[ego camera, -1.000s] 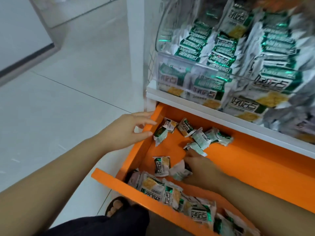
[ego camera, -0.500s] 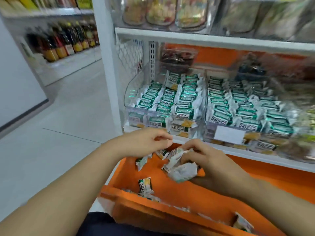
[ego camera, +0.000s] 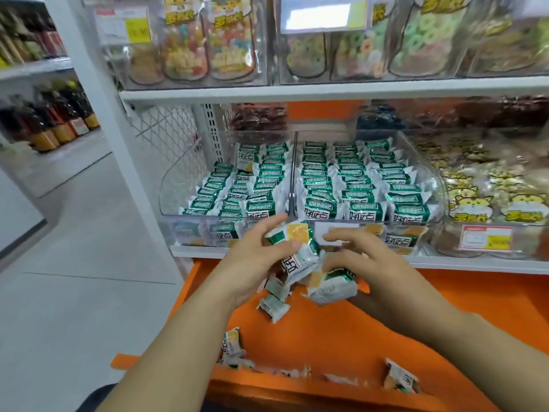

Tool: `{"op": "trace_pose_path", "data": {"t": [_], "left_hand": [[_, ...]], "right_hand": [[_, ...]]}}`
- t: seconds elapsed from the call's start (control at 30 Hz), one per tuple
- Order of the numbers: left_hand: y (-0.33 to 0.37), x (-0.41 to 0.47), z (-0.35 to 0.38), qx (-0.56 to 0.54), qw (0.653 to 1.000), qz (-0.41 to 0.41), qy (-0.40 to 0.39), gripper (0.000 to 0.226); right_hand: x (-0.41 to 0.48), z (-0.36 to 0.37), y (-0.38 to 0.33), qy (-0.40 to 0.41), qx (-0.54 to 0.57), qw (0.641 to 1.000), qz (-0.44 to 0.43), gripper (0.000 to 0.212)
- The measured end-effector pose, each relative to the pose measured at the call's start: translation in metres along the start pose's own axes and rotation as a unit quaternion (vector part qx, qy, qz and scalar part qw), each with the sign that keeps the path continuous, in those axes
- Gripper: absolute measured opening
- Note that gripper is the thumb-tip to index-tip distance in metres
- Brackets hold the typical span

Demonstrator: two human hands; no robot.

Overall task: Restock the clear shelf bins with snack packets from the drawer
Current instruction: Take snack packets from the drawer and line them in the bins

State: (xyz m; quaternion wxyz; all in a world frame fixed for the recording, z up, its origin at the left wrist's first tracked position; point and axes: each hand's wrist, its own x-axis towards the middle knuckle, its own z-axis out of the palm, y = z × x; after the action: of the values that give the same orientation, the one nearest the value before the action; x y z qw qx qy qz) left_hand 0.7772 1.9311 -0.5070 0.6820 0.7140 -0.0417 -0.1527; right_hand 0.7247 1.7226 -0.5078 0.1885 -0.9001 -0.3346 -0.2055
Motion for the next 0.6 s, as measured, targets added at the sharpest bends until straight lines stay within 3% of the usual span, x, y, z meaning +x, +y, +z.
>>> {"op": "trace_pose_path", "data": {"t": [0.1, 0.23, 0.37, 0.47, 0.6], "left_hand": [[-0.002, 0.012, 0.000, -0.018, 0.998, 0.010, 0.060, 0.055], [-0.004, 0.019, 0.008, -0.057, 0.997, 0.002, 0.058, 0.074], [-0.005, 0.017, 0.017, -0.074, 0.996, -0.009, 0.050, 0.066], [-0.002, 0.010, 0.021, -0.066, 0.997, -0.029, 0.029, 0.044], [-0.003, -0.001, 0.027, -0.130, 0.990, -0.058, -0.006, 0.053]], "right_hand": [[0.000, -0.003, 0.014, 0.029, -0.019, 0.999, 0.033, 0.071], [0.003, -0.008, 0.021, 0.070, -0.031, 0.996, 0.039, 0.068], [0.009, -0.009, 0.016, 0.126, -0.075, 0.988, 0.051, 0.047], [0.013, -0.007, 0.013, 0.138, -0.099, 0.984, 0.054, 0.047], [0.019, 0.000, 0.006, 0.101, -0.110, 0.982, 0.111, 0.052]]}}
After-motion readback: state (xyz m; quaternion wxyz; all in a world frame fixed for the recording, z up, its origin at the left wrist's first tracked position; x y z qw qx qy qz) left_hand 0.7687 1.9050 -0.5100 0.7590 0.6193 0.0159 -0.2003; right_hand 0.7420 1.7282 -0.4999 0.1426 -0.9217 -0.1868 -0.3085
